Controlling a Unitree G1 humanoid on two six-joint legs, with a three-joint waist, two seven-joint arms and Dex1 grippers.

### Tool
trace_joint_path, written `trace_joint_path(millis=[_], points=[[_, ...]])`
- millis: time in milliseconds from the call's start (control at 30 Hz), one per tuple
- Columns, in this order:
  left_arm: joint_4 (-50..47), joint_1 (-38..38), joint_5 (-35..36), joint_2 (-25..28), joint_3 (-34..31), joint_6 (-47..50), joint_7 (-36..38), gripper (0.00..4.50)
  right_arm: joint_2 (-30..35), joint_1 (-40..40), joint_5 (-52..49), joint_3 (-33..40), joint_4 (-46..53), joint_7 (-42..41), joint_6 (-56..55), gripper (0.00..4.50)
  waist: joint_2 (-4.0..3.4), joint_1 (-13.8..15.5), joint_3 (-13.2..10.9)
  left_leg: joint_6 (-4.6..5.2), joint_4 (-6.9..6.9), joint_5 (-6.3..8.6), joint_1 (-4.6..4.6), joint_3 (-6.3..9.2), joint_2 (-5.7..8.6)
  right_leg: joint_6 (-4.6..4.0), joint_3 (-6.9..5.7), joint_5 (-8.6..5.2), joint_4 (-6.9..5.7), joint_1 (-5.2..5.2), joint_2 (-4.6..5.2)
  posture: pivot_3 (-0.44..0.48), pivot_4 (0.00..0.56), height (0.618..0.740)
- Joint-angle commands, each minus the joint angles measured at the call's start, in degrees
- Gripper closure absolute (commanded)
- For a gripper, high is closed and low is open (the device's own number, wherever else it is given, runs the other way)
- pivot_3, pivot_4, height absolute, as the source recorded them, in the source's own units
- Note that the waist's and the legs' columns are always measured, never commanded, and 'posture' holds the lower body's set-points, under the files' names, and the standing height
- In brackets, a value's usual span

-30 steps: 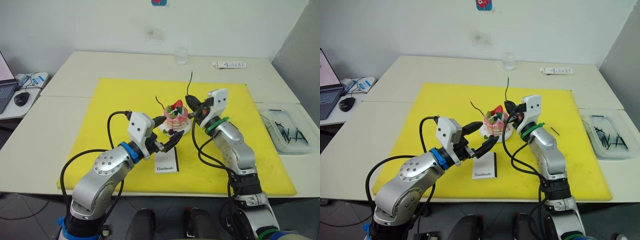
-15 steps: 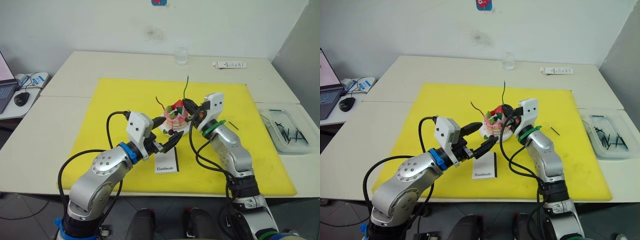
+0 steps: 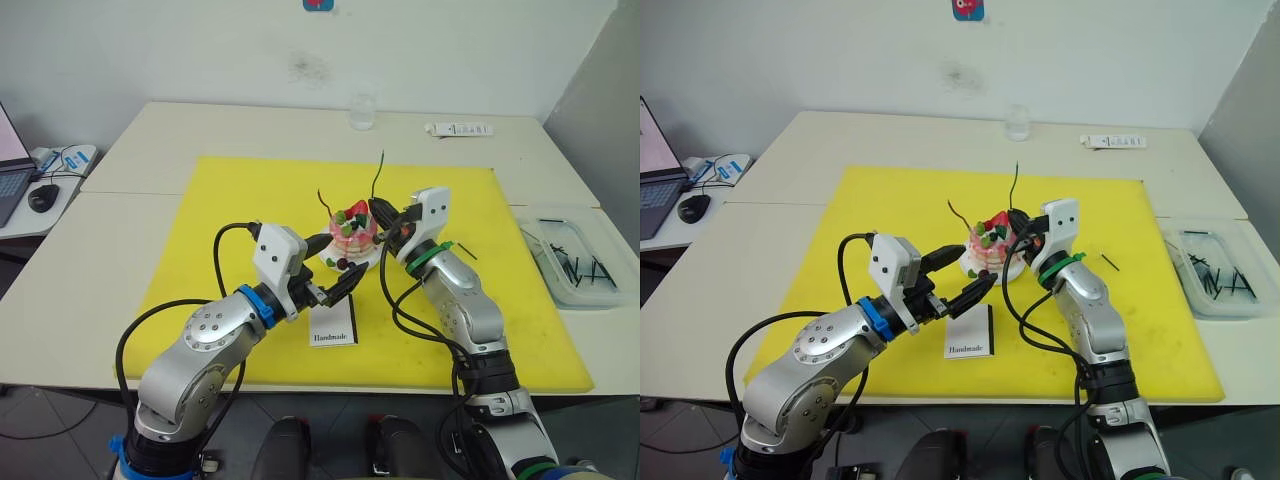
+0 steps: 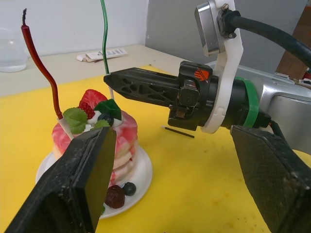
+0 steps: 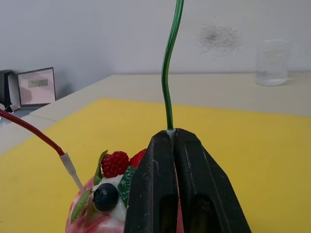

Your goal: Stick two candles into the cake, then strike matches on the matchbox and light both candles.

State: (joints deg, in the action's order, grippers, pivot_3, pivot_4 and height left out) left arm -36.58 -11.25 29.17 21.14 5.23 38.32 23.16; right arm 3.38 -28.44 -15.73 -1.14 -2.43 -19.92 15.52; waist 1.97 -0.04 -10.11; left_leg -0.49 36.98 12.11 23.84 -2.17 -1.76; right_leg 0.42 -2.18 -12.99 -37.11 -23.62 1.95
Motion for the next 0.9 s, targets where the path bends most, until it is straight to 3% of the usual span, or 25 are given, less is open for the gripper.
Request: trace_joint_path(millis=[33, 900], points=[[-2.7, -0.4, 0.8, 0.0, -0.4, -0.3, 0.0, 0.33, 0.2, -0.2, 0.1, 0.4, 1.0, 0.2, -0.6, 4.37, 0.00, 0.0, 0.0, 0.00, 0.00, 0.00, 0.00, 0.00, 0.00, 0.00, 0.00, 0.00, 0.00, 0.00, 0.00, 0.000, 0.150, 0.740], [-2.6, -0.5, 0.7, -0.6, 0.0, -0.5, -0.2, 0.33, 0.4, -1.5, -0.4, 1.2, 0.0, 0.6, -0.9, 4.37, -0.01, 0.0, 0.0, 0.00, -0.03, 0.00, 0.02, 0.00, -0.01, -0.02, -0.01, -0.02, 0.04, -0.02, 0.01, 0.000, 0.150, 0.740]])
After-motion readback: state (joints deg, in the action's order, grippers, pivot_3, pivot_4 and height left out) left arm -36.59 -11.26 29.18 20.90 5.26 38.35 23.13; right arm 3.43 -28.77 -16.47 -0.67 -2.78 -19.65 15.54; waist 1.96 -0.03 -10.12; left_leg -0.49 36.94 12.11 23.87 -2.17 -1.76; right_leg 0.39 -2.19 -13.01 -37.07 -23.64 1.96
